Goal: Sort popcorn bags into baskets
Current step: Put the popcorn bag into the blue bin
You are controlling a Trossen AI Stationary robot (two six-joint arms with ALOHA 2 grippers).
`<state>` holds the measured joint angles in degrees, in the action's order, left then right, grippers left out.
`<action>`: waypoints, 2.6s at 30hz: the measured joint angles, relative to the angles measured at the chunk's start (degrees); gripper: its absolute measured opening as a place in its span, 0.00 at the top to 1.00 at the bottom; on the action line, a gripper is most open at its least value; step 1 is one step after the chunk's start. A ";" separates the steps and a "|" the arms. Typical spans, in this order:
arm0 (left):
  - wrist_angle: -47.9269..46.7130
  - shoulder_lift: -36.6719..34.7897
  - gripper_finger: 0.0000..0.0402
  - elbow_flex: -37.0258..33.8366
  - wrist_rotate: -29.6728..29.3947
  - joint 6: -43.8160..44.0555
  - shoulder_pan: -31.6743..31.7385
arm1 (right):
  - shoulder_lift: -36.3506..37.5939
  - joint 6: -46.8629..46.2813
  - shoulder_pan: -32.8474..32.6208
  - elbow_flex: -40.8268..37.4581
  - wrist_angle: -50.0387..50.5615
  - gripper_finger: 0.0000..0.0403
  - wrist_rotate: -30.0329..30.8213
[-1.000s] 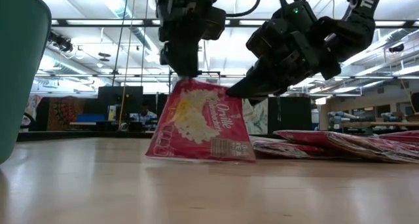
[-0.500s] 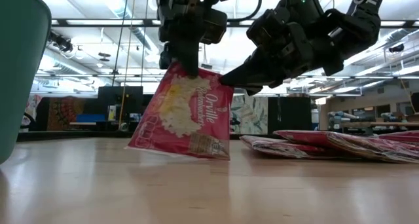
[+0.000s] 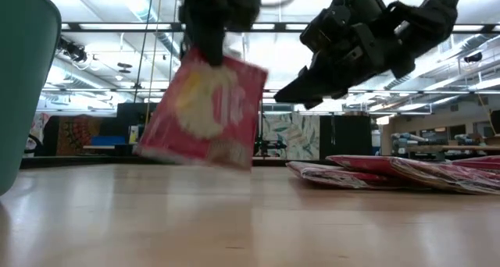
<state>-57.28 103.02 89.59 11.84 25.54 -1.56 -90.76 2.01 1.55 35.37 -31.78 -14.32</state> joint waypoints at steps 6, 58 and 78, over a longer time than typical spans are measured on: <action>-3.80 -6.24 0.98 0.49 -1.51 5.85 -1.21 | 7.54 1.52 0.51 -4.14 4.09 0.77 4.87; -17.30 -18.67 0.93 -12.43 -14.63 78.89 -46.71 | 12.17 0.73 0.84 -8.46 0.49 0.78 8.19; -15.75 -18.69 0.60 -11.42 -19.68 59.97 -38.32 | 12.17 1.44 0.84 -8.44 -0.03 0.78 6.77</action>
<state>-73.03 84.33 78.17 -7.84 85.51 -39.88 -78.59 3.45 2.39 26.94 -31.81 -7.55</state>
